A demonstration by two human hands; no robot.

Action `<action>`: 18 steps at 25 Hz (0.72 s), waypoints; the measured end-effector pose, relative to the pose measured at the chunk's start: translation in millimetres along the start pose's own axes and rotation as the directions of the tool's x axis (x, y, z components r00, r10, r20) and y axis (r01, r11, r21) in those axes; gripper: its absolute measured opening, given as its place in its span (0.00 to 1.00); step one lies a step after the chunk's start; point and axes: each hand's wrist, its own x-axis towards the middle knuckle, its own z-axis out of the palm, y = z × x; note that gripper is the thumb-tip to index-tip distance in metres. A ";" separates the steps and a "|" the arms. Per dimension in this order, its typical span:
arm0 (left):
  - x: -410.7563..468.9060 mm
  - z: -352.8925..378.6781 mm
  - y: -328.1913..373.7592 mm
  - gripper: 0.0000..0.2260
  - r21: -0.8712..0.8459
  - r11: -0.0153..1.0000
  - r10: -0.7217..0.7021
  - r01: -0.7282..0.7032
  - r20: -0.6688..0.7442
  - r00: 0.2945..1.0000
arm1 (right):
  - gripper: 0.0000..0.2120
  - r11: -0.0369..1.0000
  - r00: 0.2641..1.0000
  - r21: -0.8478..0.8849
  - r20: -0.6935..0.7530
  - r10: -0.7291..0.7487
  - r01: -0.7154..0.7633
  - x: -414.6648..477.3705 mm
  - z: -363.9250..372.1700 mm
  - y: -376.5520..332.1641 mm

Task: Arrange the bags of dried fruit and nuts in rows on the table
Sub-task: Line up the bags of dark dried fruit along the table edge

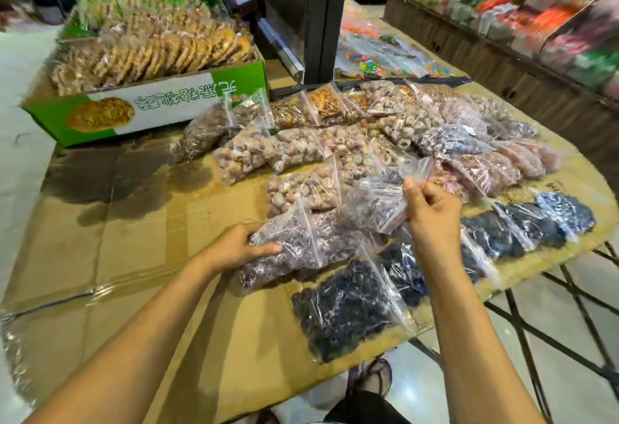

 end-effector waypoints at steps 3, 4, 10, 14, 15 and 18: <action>-1.1 0.2 -0.8 0.44 0.207 0.978 -0.006 -0.012 0.090 0.996 | 0.18 0.999 0.998 0.021 0.037 0.045 -0.046 -6.9 1.1 -4.0; -2.2 0.1 -0.4 0.46 0.249 0.968 -0.050 0.016 0.131 0.990 | 0.17 0.999 0.998 0.019 0.051 0.039 -0.040 -8.3 3.2 -6.6; -27.6 12.0 8.2 0.48 0.018 0.995 -0.089 0.094 -0.177 0.980 | 0.15 0.986 0.907 -0.116 0.417 -0.061 0.119 -5.3 9.9 -32.5; -47.5 10.0 37.2 0.51 -0.609 0.793 -0.206 0.012 -0.248 0.947 | 0.14 0.975 0.781 -0.088 0.614 -0.109 0.205 -0.1 16.5 -49.9; -53.2 9.7 47.4 0.48 -0.697 0.718 -0.177 -0.005 -0.189 0.966 | 0.14 0.989 0.781 -0.009 0.615 -0.111 0.148 0.0 21.0 -51.1; -65.5 13.5 64.1 0.38 -0.953 0.300 -0.062 -0.039 -0.060 0.996 | 0.09 0.988 0.767 0.155 0.635 -0.085 -0.020 -6.9 38.6 -49.2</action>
